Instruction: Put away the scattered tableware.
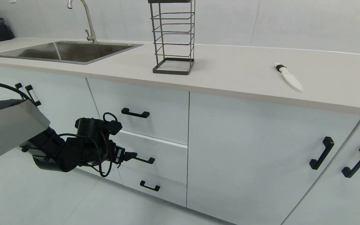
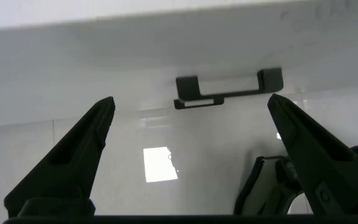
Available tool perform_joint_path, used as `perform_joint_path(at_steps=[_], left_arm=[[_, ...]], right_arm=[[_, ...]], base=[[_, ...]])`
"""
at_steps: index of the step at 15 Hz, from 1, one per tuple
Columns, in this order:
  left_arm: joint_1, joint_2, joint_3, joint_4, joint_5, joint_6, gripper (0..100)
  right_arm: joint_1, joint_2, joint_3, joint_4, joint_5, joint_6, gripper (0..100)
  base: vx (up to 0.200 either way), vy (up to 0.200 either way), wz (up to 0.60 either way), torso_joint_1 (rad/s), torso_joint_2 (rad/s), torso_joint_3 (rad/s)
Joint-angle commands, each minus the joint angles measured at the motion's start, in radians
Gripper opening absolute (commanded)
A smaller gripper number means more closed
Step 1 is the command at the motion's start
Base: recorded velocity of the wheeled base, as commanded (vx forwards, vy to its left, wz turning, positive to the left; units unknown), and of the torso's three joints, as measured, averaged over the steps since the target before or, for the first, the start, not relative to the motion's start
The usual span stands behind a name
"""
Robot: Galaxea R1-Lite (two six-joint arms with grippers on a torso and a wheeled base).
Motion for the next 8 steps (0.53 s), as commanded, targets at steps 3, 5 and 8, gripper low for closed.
perform_joint_path(at_steps=[3, 5, 8], left_arm=[[0.002, 0.013, 0.008, -0.002, -0.002, 0.005, 100], [-0.001, -0.010, 0.057, -0.025, -0.005, 0.005, 100], [-0.003, -0.093, 0.189, -0.055, -0.006, 0.005, 100]], right_arm=[[0.000, 0.002, 0.000, 0.000, 0.000, 0.000, 100], [0.000, 0.002, 0.000, 0.000, 0.000, 0.000, 100], [0.000, 0.002, 0.000, 0.000, 0.000, 0.000, 100]], base=[[0.000, 0.000, 0.00, 0.000, 0.00, 0.000], [0.000, 0.000, 0.00, 0.000, 0.00, 0.000], [0.000, 0.000, 0.00, 0.000, 0.00, 0.000]])
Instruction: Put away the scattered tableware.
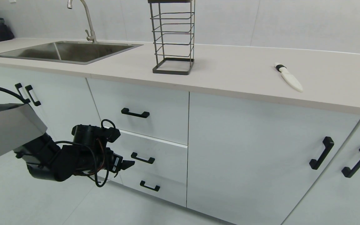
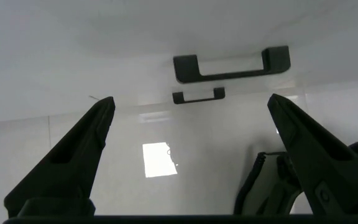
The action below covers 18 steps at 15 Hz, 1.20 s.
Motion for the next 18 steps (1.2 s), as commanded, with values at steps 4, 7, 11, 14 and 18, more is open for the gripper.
perform_joint_path(at_steps=[4, 7, 11, 14, 18], left_arm=[[-0.022, -0.192, 0.157, -0.037, -0.005, -0.006, 100], [-0.012, -0.322, 0.278, -0.039, -0.005, -0.005, 100], [-0.019, -0.534, 0.427, -0.030, -0.005, 0.001, 100], [-0.024, -0.738, 0.502, -0.022, -0.005, -0.003, 100], [0.037, -1.137, 0.649, 0.079, -0.002, -0.009, 100]], right_arm=[[0.000, 0.002, 0.000, 0.000, 0.000, 0.000, 100], [0.000, 0.002, 0.000, 0.000, 0.000, 0.000, 100], [0.000, 0.002, 0.000, 0.000, 0.000, 0.000, 100], [0.000, 0.002, 0.000, 0.000, 0.000, 0.000, 100], [0.000, 0.002, 0.000, 0.000, 0.000, 0.000, 100]], base=[[0.000, 0.000, 0.00, 0.000, 0.00, 0.000], [0.000, 0.000, 0.00, 0.000, 0.00, 0.000], [0.000, 0.000, 0.00, 0.000, 0.00, 0.000], [0.000, 0.000, 0.00, 0.000, 0.00, 0.000], [0.000, 0.000, 0.00, 0.000, 0.00, 0.000]])
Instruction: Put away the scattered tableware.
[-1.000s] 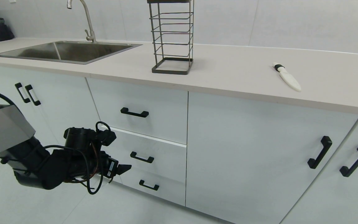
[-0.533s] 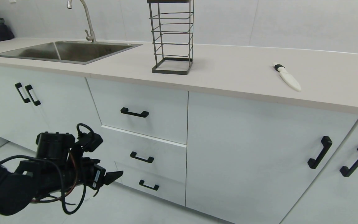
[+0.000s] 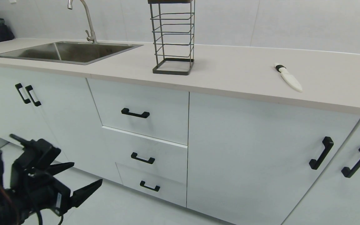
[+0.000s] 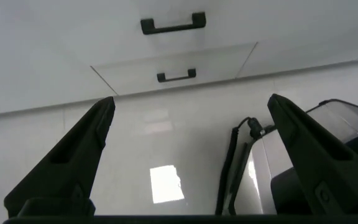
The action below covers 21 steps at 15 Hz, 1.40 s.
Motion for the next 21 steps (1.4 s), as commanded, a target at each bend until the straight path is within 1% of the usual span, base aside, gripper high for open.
perform_joint_path(at_steps=[1, 2, 3, 4, 6, 8, 10, 11, 13, 14, 15, 16, 17, 18, 20, 21], left_arm=[[0.094, -0.354, 0.166, 0.089, -0.001, -0.012, 100], [0.142, -0.417, 0.193, 0.139, -0.009, -0.014, 100], [0.168, -0.475, 0.193, 0.215, -0.019, -0.009, 100], [0.166, -0.528, 0.193, 0.242, -0.029, -0.007, 100], [0.165, -0.591, 0.193, 0.248, -0.055, -0.009, 100], [0.165, -0.703, 0.193, 0.262, -0.059, -0.011, 100], [0.162, -0.819, 0.193, 0.310, -0.061, -0.015, 100], [0.162, -0.819, 0.193, 0.310, -0.061, -0.015, 100], [0.162, -1.100, 0.193, 0.505, -0.059, -0.004, 100], [0.162, -1.181, 0.184, 0.564, -0.059, -0.009, 100], [0.162, -1.200, 0.181, 0.567, -0.058, -0.012, 100], [0.163, -1.200, 0.181, 0.564, -0.055, -0.023, 100], [0.163, -1.200, 0.183, 0.563, -0.055, -0.043, 100], [0.163, -1.200, 0.183, 0.563, -0.055, -0.052, 100], [0.163, -1.200, 0.184, 0.552, -0.045, -0.109, 100], [0.163, -1.200, 0.193, 0.529, -0.019, -0.130, 100]], right_arm=[[0.000, 0.002, 0.000, 0.000, 0.000, 0.000, 100], [0.000, 0.002, 0.000, 0.000, 0.000, 0.000, 100], [0.000, 0.002, 0.000, 0.000, 0.000, 0.000, 100], [0.000, 0.002, 0.000, 0.000, 0.000, 0.000, 100], [0.000, 0.002, 0.000, 0.000, 0.000, 0.000, 100], [0.000, 0.002, 0.000, 0.000, 0.000, 0.000, 100], [0.000, 0.002, 0.000, 0.000, 0.000, 0.000, 100], [0.000, 0.002, 0.000, 0.000, 0.000, 0.000, 100], [0.000, 0.002, 0.000, 0.000, 0.000, 0.000, 100], [0.000, 0.002, 0.000, 0.000, 0.000, 0.000, 100], [0.000, 0.002, 0.000, 0.000, 0.000, 0.000, 100], [0.000, 0.002, 0.000, 0.000, 0.000, 0.000, 100], [0.000, 0.002, 0.000, 0.000, 0.000, 0.000, 100], [0.000, 0.002, 0.000, 0.000, 0.000, 0.000, 100], [0.000, 0.002, 0.000, 0.000, 0.000, 0.000, 100], [0.000, 0.002, 0.000, 0.000, 0.000, 0.000, 100]], base=[[0.000, 0.000, 0.00, 0.000, 0.00, 0.000], [0.000, 0.000, 0.00, 0.000, 0.00, 0.000], [0.000, 0.000, 0.00, 0.000, 0.00, 0.000], [0.000, 0.000, 0.00, 0.000, 0.00, 0.000], [0.000, 0.000, 0.00, 0.000, 0.00, 0.000], [0.000, 0.000, 0.00, 0.000, 0.00, 0.000], [0.000, 0.000, 0.00, 0.000, 0.00, 0.000], [0.000, 0.000, 0.00, 0.000, 0.00, 0.000], [0.000, 0.000, 0.00, 0.000, 0.00, 0.000], [0.000, 0.000, 0.00, 0.000, 0.00, 0.000], [0.000, 0.000, 0.00, 0.000, 0.00, 0.000], [0.000, 0.000, 0.00, 0.000, 0.00, 0.000], [0.000, 0.000, 0.00, 0.000, 0.00, 0.000], [0.000, 0.000, 0.00, 0.000, 0.00, 0.000], [0.000, 0.000, 0.00, 0.000, 0.00, 0.000], [0.000, 0.000, 0.00, 0.000, 0.00, 0.000]])
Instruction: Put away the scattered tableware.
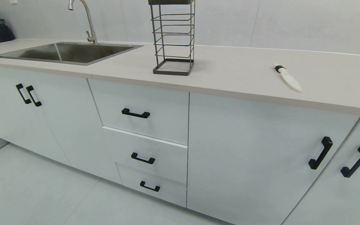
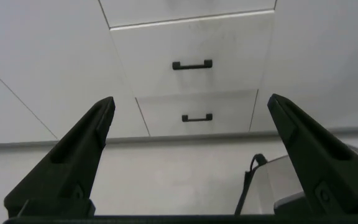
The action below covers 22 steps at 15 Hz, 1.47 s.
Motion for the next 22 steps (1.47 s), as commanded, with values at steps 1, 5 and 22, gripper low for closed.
perform_joint_path(at_steps=[1, 5, 22], left_arm=[[0.000, -0.014, 0.007, -0.010, 0.075, -0.015, 100], [0.000, -0.011, 0.007, -0.005, 0.136, -0.131, 100], [-0.039, -0.081, 0.007, 0.056, 0.194, -0.081, 100]], right_arm=[[0.000, 0.002, 0.000, 0.000, 0.000, 0.000, 100], [0.000, 0.002, 0.000, 0.000, 0.000, 0.000, 100], [0.000, 0.002, 0.000, 0.000, 0.000, 0.000, 100]], base=[[0.000, 0.000, 0.00, 0.000, 0.00, 0.000], [0.000, 0.000, 0.00, 0.000, 0.00, 0.000], [0.000, 0.000, 0.00, 0.000, 0.00, 0.000]])
